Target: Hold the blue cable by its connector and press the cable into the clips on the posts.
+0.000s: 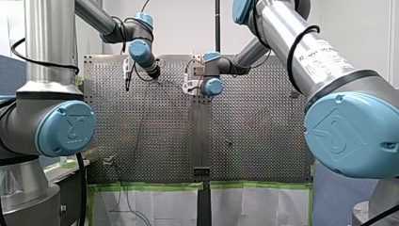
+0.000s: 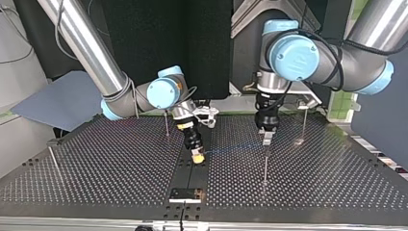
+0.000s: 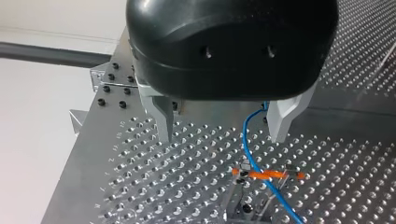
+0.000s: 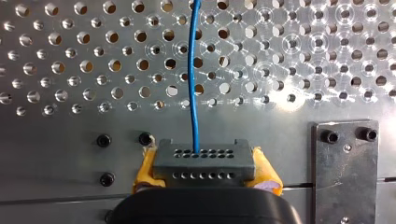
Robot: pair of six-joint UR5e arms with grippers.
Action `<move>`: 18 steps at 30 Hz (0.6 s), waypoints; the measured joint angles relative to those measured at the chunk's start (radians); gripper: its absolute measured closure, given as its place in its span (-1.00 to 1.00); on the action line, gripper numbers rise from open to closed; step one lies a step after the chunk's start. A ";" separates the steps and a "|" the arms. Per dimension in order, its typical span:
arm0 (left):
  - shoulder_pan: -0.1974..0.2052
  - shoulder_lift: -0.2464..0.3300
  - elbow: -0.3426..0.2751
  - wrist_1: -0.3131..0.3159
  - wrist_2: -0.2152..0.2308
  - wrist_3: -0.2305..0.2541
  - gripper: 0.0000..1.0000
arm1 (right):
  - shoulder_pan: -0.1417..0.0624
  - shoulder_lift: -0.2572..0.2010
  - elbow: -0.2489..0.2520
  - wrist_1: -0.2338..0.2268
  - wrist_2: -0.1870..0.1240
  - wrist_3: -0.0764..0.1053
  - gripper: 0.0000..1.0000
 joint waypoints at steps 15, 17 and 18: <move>-0.051 -0.085 0.002 0.046 -0.055 0.084 -1.00 | -0.002 0.000 0.000 -0.002 0.002 0.001 1.00; -0.057 -0.098 0.007 0.047 -0.068 0.081 -1.00 | -0.001 0.000 0.000 -0.003 0.001 0.001 1.00; -0.059 -0.105 0.012 0.046 -0.075 0.081 -1.00 | -0.001 0.000 0.000 -0.003 0.001 0.001 1.00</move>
